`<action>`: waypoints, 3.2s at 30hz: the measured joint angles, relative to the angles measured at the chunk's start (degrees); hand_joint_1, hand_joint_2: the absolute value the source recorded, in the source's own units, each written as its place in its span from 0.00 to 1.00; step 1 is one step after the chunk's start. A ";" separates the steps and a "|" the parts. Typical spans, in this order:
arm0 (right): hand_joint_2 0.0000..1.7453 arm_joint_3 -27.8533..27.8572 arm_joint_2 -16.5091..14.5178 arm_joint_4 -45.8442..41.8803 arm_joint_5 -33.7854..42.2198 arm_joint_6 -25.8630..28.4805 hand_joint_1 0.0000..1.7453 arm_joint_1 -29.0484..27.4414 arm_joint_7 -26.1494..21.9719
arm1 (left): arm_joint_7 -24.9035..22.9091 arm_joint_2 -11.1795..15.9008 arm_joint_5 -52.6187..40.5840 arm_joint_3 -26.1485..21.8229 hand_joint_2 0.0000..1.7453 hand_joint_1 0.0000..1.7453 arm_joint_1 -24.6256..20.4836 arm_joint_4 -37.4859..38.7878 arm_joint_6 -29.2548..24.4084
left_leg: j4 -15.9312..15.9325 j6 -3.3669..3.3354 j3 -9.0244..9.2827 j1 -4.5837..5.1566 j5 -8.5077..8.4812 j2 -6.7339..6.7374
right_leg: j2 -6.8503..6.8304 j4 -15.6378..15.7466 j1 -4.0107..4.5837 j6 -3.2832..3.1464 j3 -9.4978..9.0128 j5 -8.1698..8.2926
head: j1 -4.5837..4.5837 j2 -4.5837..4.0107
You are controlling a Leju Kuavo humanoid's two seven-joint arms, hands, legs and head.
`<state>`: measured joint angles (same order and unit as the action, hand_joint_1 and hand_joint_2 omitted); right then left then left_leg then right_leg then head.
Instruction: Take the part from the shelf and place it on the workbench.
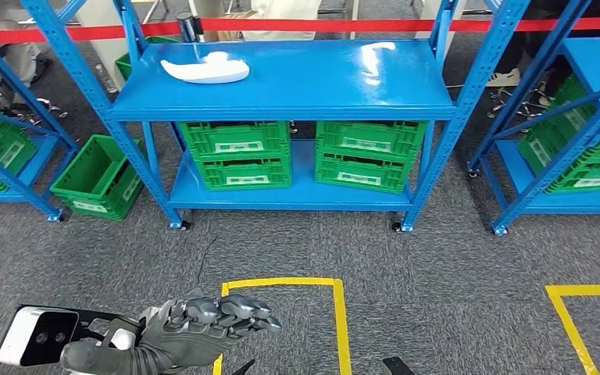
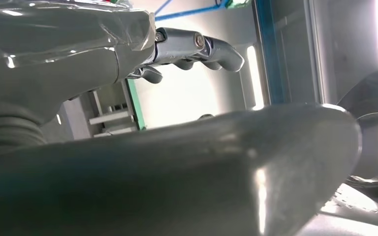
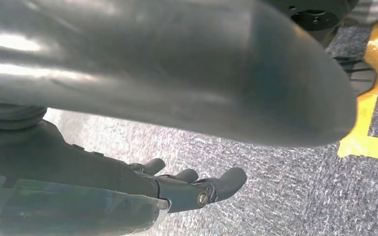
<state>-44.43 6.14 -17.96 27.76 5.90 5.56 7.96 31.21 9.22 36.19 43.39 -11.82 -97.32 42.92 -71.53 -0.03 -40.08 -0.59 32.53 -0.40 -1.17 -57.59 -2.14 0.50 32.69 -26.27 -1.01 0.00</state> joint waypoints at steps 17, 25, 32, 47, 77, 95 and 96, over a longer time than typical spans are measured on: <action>0.00 -0.68 -0.10 0.27 1.24 1.20 0.00 -0.27 -0.23 | -0.53 0.07 0.25 0.10 0.00 0.00 -0.28 -0.50 -0.33 | 15.89 -3.33 7.60 0.91 -8.18 0.12 | 0.76 -15.68 0.68 0.95 7.51 -6.33 | 0.55 0.00; 0.00 -0.68 -0.10 0.33 1.50 1.43 0.00 -0.15 -0.33 | -0.72 0.04 0.80 0.11 0.00 0.00 -0.37 -0.48 -0.40 | 14.49 -2.12 7.22 1.35 -7.09 -1.32 | 0.97 0.58 1.04 0.68 0.07 0.49 | 0.46 0.00; 0.00 -0.68 -0.20 0.36 1.66 1.61 0.00 -0.17 -0.44 | -0.74 0.23 1.29 0.15 0.00 0.00 -0.53 -0.43 -0.52 | -2.70 -0.04 -1.72 0.14 0.00 0.20 | 0.96 0.74 0.82 -0.83 -0.45 0.10 | 0.01 0.00; 0.00 -0.71 -0.37 0.40 1.79 1.67 0.00 -0.14 -0.77 | -0.83 0.07 1.61 0.34 0.00 0.00 -1.11 -0.58 -0.58 | 16.99 -4.22 10.60 0.74 -6.21 -0.18 | 1.05 -15.19 0.75 1.60 7.90 -5.46 | 0.57 0.00; 0.00 -0.75 -0.71 0.48 2.27 1.65 0.00 -0.39 -0.77 | -0.74 0.53 1.39 0.88 0.00 0.00 -0.80 -1.08 -1.02 | 16.76 -5.12 7.62 1.71 -9.66 -1.17 | 1.80 -16.30 1.20 0.61 2.52 -8.40 | 0.37 0.00; 0.00 -0.75 -0.43 0.56 2.33 1.65 0.00 -0.73 -0.85 | -0.60 0.78 1.23 0.92 0.00 0.00 -0.67 -1.08 -0.90 | 2.58 -0.27 0.16 0.22 -1.12 0.27 | 1.34 1.50 0.75 -0.80 -5.32 -2.82 | 0.07 0.00; 0.00 -0.75 -0.49 0.56 2.34 1.65 0.00 -0.75 -0.87 | -0.56 0.80 1.16 0.88 0.00 0.00 -0.66 -1.08 -0.87 | 6.44 -0.59 0.86 0.25 -4.19 0.31 | 1.38 1.56 0.75 -0.68 -6.03 -3.45 | 0.07 0.00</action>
<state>-45.18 5.66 -17.40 30.10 7.54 4.81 7.08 30.65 10.02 37.35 44.27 -12.49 -98.40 42.04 -65.09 -0.62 -39.22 -0.34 28.34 -0.08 0.20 -56.03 -1.39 -0.17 26.66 -29.72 -0.94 0.00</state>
